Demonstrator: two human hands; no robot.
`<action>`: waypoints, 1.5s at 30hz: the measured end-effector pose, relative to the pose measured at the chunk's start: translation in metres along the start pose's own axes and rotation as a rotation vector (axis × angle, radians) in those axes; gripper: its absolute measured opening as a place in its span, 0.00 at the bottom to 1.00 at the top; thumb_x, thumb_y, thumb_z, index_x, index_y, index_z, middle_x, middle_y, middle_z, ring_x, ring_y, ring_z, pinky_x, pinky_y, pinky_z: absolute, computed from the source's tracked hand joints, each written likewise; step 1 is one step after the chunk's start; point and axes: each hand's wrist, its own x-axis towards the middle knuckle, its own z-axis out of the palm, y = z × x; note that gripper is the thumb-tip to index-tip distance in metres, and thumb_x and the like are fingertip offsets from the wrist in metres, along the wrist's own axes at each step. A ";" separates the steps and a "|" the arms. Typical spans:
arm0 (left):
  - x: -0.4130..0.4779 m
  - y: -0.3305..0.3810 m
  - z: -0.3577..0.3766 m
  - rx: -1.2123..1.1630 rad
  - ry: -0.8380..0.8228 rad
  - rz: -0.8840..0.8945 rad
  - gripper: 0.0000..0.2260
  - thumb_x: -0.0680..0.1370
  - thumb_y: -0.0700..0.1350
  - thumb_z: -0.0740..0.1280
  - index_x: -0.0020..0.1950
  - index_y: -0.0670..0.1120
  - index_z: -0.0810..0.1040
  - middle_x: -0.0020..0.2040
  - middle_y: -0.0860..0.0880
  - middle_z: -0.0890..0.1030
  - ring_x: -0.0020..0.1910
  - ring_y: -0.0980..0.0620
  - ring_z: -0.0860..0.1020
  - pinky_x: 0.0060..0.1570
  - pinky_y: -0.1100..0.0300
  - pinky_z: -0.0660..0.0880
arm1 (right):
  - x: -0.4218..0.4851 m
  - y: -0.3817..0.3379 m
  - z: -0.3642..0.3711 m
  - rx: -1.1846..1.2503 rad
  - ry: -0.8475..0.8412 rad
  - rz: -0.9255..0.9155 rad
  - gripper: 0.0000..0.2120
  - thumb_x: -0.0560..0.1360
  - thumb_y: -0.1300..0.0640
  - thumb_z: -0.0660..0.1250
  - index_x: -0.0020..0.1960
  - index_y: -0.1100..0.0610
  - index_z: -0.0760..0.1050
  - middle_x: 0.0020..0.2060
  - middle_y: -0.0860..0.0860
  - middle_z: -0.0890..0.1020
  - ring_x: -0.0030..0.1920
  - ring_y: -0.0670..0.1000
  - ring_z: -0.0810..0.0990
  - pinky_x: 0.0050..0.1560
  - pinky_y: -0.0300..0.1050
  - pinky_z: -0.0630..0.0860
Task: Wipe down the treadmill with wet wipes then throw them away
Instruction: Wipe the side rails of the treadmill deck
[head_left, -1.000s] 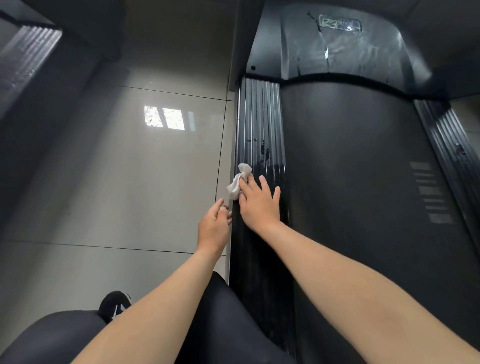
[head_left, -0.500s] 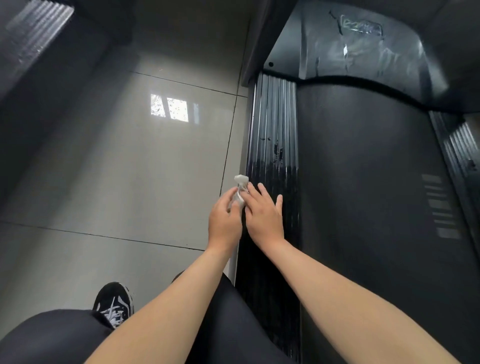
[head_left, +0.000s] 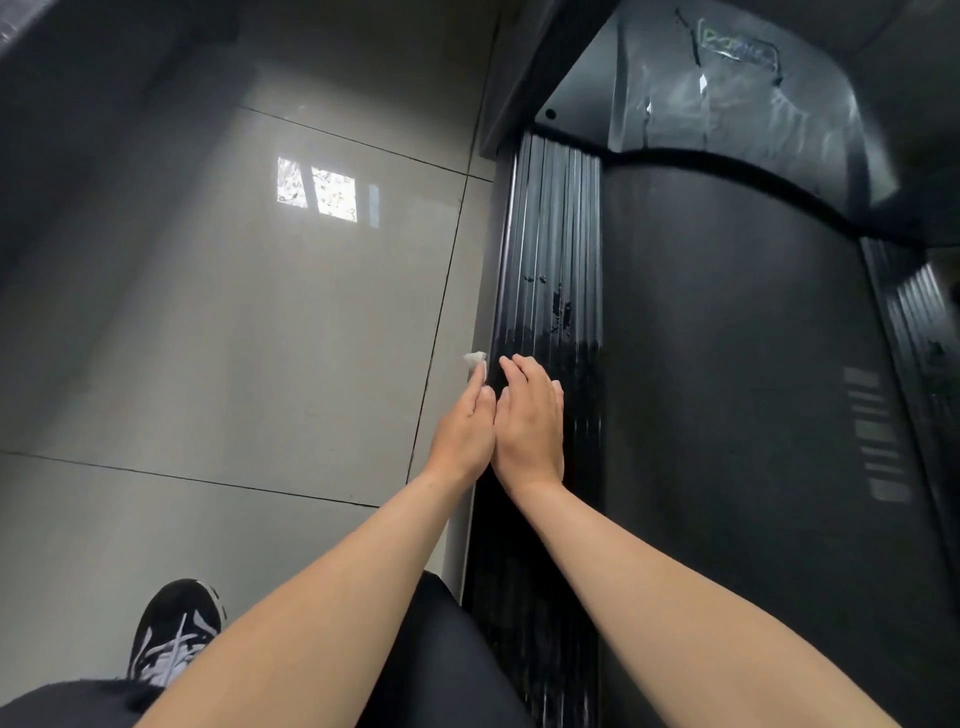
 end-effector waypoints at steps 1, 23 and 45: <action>0.001 -0.005 0.000 -0.040 -0.032 -0.013 0.21 0.87 0.52 0.50 0.81 0.58 0.57 0.79 0.56 0.63 0.78 0.55 0.61 0.70 0.63 0.58 | -0.001 -0.001 0.001 -0.043 0.001 -0.014 0.21 0.83 0.58 0.52 0.75 0.56 0.69 0.74 0.50 0.69 0.77 0.47 0.61 0.81 0.52 0.45; 0.002 -0.020 -0.011 -0.320 -0.093 -0.029 0.19 0.86 0.44 0.57 0.78 0.51 0.69 0.75 0.56 0.71 0.74 0.60 0.68 0.75 0.60 0.62 | -0.001 -0.004 0.005 -0.117 0.057 -0.021 0.21 0.82 0.62 0.57 0.74 0.58 0.70 0.73 0.50 0.69 0.77 0.49 0.62 0.80 0.52 0.49; 0.012 -0.033 -0.002 -0.348 -0.087 0.028 0.19 0.87 0.45 0.54 0.80 0.51 0.65 0.76 0.59 0.67 0.75 0.63 0.64 0.72 0.70 0.61 | 0.002 0.002 0.010 -0.138 0.091 -0.037 0.21 0.81 0.61 0.57 0.74 0.56 0.69 0.73 0.50 0.70 0.76 0.49 0.63 0.79 0.53 0.50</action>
